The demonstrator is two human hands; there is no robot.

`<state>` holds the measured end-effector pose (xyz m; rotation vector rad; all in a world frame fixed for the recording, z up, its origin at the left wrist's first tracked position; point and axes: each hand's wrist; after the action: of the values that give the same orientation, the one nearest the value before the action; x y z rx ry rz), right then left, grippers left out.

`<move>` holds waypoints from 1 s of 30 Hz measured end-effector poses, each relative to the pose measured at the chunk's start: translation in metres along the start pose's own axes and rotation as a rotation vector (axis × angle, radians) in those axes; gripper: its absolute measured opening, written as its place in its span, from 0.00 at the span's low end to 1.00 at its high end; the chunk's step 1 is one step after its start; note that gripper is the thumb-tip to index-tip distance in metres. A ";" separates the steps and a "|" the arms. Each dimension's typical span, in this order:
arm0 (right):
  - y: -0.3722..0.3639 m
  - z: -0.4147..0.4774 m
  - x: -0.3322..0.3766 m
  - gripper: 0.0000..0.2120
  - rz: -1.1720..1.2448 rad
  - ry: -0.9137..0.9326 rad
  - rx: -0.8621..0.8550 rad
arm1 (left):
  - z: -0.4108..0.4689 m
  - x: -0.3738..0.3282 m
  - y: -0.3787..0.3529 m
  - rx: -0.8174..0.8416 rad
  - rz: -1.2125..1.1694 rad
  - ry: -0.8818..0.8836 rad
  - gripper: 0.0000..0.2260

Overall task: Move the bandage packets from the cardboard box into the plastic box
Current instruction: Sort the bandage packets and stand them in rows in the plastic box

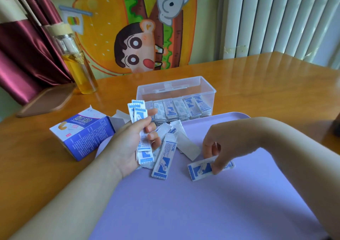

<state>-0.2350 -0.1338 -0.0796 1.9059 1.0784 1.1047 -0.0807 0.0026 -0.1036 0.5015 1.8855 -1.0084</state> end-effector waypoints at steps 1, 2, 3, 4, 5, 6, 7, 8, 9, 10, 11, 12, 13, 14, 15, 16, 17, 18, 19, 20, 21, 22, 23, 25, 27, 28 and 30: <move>0.002 -0.002 0.002 0.06 0.014 0.040 -0.016 | 0.000 0.001 0.001 0.004 0.030 0.009 0.09; 0.004 -0.003 0.004 0.05 0.059 0.088 -0.067 | -0.001 0.001 0.001 0.014 0.050 0.018 0.09; 0.006 -0.002 0.006 0.05 0.152 0.139 -0.142 | -0.002 0.001 0.000 0.030 0.069 0.026 0.11; 0.008 0.000 0.009 0.07 0.302 0.185 -0.227 | -0.003 0.001 -0.001 0.052 0.084 0.032 0.15; 0.008 0.004 0.014 0.09 0.504 0.217 -0.305 | -0.005 0.001 -0.002 0.078 0.091 0.027 0.20; 0.008 0.010 0.019 0.09 0.717 0.232 -0.359 | -0.007 0.001 -0.003 0.114 0.082 0.012 0.24; 0.006 0.017 0.027 0.07 0.881 0.238 -0.406 | -0.007 0.001 -0.002 0.150 0.069 -0.012 0.27; 0.002 0.023 0.035 0.06 0.974 0.235 -0.449 | -0.008 0.001 -0.001 0.176 0.072 -0.037 0.29; -0.002 0.029 0.044 0.05 1.013 0.222 -0.489 | -0.007 0.000 0.001 0.187 0.100 -0.060 0.33; -0.007 0.033 0.052 0.06 1.048 0.219 -0.521 | -0.005 0.000 0.004 0.189 0.136 -0.082 0.36; -0.010 0.036 0.060 0.06 1.095 0.220 -0.545 | -0.004 -0.001 0.006 0.186 0.165 -0.104 0.37; -0.012 0.038 0.064 0.06 1.143 0.224 -0.568 | -0.004 -0.001 0.007 0.185 0.185 -0.121 0.37; -0.012 0.039 0.069 0.06 1.146 0.219 -0.596 | -0.005 -0.003 0.008 0.180 0.196 -0.138 0.34; -0.011 0.042 0.069 0.07 1.093 0.200 -0.625 | -0.006 -0.006 0.008 0.176 0.183 -0.139 0.28; -0.008 0.045 0.067 0.07 1.002 0.180 -0.644 | -0.007 -0.009 0.008 0.175 0.145 -0.122 0.22; -0.002 0.047 0.064 0.07 0.912 0.166 -0.636 | -0.008 -0.012 0.007 0.190 0.092 -0.083 0.19; 0.004 0.047 0.061 0.07 0.835 0.160 -0.601 | -0.009 -0.015 0.008 0.218 0.049 -0.035 0.21; 0.012 0.045 0.060 0.07 0.768 0.165 -0.549 | -0.009 -0.019 0.011 0.255 0.026 0.008 0.23; 0.019 0.043 0.060 0.06 0.704 0.161 -0.493 | -0.008 -0.022 0.014 0.293 0.027 0.039 0.23; 0.025 0.041 0.061 0.04 0.609 0.145 -0.454 | -0.008 -0.024 0.018 0.323 0.043 0.060 0.22; 0.030 0.038 0.064 0.03 0.489 0.115 -0.443 | -0.007 -0.024 0.020 0.340 0.081 0.068 0.20; 0.033 0.038 0.068 0.03 0.365 0.095 -0.469 | -0.007 -0.023 0.022 0.337 0.134 0.071 0.16; 0.035 0.039 0.074 0.03 0.253 0.094 -0.530 | -0.007 -0.023 0.022 0.330 0.185 0.072 0.13; 0.034 0.044 0.082 0.04 0.086 0.139 -0.715 | -0.009 -0.024 0.022 0.341 0.238 0.074 0.07; 0.032 0.047 0.083 0.10 0.070 0.180 -0.891 | -0.012 -0.029 0.021 0.359 0.222 0.055 0.07; 0.032 0.047 0.080 0.13 0.118 0.197 -0.947 | -0.011 -0.032 0.022 0.349 0.190 0.047 0.09; 0.029 0.044 0.071 0.14 0.210 0.204 -0.993 | -0.009 -0.036 0.024 0.285 0.076 0.053 0.08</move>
<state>-0.1652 -0.0889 -0.0485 1.1224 0.2783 1.5813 -0.0508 0.0257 -0.0807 0.7663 1.7621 -1.2307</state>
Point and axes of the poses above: each hand's wrist, its own z-axis towards the middle knuckle, its own y-axis out of the back of the hand, x = y × z, and after that the axes turned 4 degrees about y, right-handed
